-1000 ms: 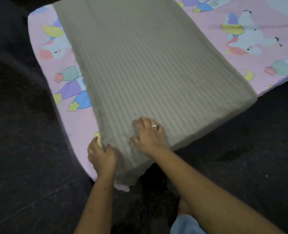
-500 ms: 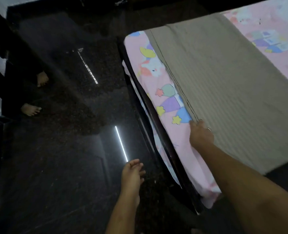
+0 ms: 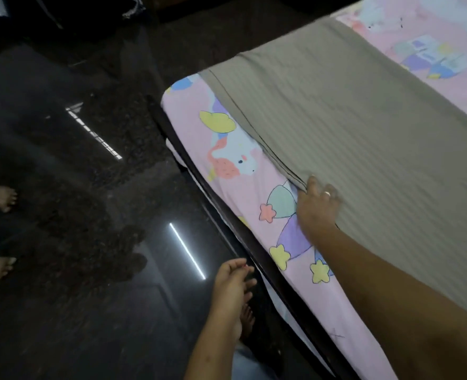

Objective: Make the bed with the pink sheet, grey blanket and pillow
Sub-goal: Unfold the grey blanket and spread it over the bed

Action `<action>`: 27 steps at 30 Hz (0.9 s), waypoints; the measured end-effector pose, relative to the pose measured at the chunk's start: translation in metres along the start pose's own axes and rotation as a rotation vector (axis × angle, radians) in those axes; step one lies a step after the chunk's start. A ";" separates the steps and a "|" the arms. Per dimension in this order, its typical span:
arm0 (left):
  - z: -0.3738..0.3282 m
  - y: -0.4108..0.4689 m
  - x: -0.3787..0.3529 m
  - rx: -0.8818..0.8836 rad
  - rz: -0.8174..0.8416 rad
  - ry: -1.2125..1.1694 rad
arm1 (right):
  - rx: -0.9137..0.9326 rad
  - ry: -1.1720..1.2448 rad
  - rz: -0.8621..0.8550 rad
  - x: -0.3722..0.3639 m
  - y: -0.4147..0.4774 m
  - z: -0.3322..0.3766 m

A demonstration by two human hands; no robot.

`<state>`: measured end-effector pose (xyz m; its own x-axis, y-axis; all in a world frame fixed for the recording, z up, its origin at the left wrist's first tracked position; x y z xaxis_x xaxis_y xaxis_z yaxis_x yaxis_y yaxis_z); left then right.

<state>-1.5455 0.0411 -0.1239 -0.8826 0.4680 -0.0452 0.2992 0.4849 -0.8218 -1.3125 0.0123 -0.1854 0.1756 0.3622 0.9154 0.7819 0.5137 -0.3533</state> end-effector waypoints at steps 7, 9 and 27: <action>-0.134 0.081 -0.014 -0.054 0.088 0.151 | 0.092 -0.032 -0.035 0.056 0.080 0.049; -0.164 0.101 -0.016 -0.078 0.096 0.156 | 0.106 0.002 -0.074 0.073 0.098 0.068; -0.399 0.312 -0.068 0.069 0.392 0.287 | -0.016 0.178 -0.190 0.150 0.252 0.192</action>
<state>-1.2475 0.4558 -0.1503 -0.5703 0.7947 -0.2081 0.5553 0.1862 -0.8105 -1.2040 0.3456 -0.1744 0.1254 0.1172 0.9852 0.8201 0.5465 -0.1694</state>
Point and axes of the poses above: each hand's wrist, its own y-axis towards the middle knuckle, its own x-axis out of the back of the hand, z = x × y, the point moved 2 cm from there along y, towards the middle knuckle, and after that the axes turned 1 degree about z, right-handed, at the moved point
